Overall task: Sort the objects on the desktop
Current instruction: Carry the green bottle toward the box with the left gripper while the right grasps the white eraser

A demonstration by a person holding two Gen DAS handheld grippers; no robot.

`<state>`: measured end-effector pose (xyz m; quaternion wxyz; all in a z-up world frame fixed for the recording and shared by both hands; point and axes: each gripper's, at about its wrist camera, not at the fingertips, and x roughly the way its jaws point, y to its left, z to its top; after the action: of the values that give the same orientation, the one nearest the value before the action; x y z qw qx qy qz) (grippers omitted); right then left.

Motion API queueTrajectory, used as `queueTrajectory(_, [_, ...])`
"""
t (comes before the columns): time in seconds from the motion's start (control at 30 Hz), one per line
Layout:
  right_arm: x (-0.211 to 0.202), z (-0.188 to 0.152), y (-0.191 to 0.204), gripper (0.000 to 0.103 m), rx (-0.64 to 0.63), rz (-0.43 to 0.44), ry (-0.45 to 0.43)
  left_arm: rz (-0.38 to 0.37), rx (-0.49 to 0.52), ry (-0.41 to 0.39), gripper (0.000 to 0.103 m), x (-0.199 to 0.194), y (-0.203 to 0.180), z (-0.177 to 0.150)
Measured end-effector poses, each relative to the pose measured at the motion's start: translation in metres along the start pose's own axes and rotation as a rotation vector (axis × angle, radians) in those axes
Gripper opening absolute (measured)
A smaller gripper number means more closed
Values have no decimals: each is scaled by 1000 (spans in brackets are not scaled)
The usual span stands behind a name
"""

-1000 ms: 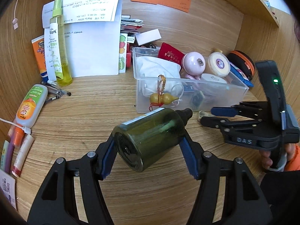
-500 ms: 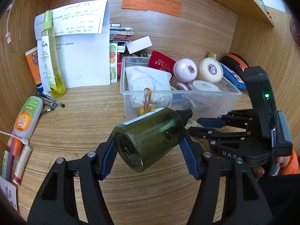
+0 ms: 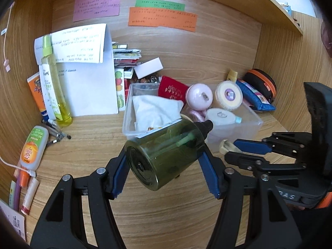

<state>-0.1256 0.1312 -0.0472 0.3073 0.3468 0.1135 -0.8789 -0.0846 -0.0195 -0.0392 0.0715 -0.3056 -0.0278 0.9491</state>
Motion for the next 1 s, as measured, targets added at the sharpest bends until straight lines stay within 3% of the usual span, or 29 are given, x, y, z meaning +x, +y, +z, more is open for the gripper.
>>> queueTrajectory(0.57, [-24,30,-33,23,42,-34,-129,-13,-2,-42,63,14,-12,36])
queueTrajectory(0.77, [-7,47,-37,17,38,-27,-119,-12,4,-36,63,31,-10,50])
queueTrajectory(1.0, [25,56,-41,17,32,-42,-65,-14,-2,21,63,63,-3,52])
